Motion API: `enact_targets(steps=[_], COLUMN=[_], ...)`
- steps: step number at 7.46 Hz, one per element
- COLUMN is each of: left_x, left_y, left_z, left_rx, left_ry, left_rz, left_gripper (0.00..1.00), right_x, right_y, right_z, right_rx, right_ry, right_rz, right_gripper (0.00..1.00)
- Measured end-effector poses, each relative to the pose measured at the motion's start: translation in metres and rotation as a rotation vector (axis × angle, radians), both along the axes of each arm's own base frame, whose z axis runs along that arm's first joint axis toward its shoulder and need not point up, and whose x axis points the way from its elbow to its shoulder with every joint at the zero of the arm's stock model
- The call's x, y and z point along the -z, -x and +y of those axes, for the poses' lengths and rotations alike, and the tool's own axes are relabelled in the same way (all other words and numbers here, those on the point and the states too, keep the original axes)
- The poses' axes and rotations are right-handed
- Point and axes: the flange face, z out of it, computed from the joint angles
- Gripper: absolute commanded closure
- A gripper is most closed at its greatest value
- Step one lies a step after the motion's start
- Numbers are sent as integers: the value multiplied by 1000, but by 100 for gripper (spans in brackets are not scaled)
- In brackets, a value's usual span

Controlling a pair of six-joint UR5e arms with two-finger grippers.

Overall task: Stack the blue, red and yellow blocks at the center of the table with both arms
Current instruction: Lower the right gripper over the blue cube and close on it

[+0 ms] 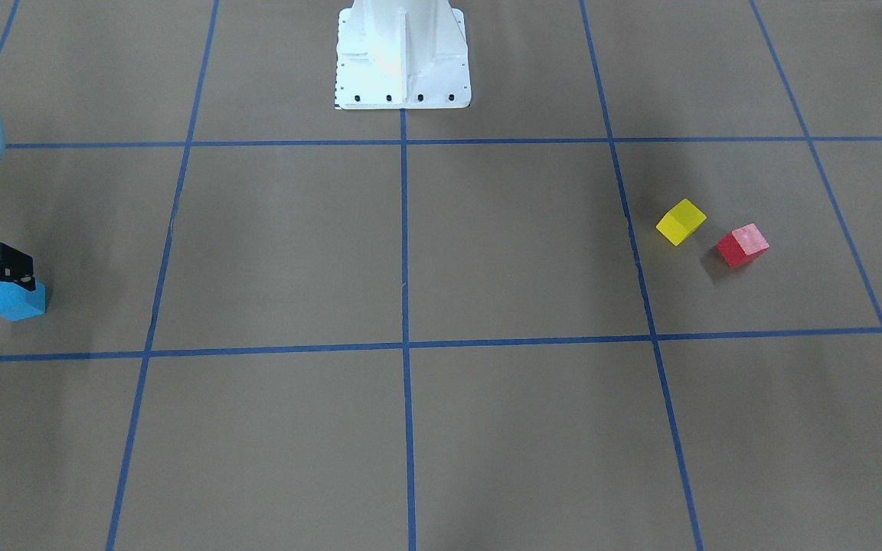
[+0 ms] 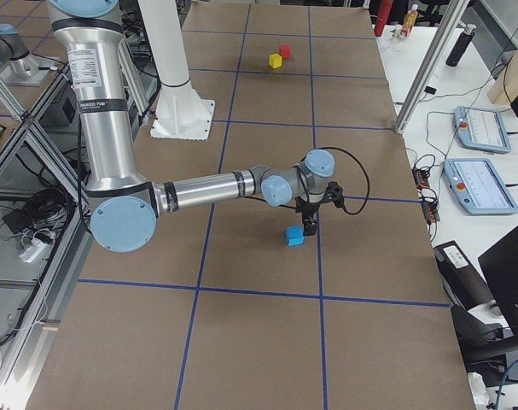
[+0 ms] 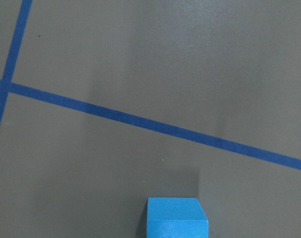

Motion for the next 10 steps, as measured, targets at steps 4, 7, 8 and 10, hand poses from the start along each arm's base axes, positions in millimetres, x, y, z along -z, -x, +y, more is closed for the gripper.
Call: enact_targets(steps=[4, 7, 8, 10], left_x=[1, 2, 3, 3], left_y=[0, 0, 0, 0], left_z=[0, 0, 0, 0], left_rx=[0, 0, -1, -1], left_ry=[-3, -5, -6, -7], left_rz=[0, 0, 0, 0], left_gripper=[0, 0, 0, 0], right_x=[-16, -34, -36, -36], right_y=[11, 16, 17, 18], right_z=[4, 3, 3, 3], right_rx=[24, 40, 41, 41], right_ry=[19, 39, 43, 43], right_rz=[23, 39, 41, 42], right_gripper=[0, 30, 79, 100])
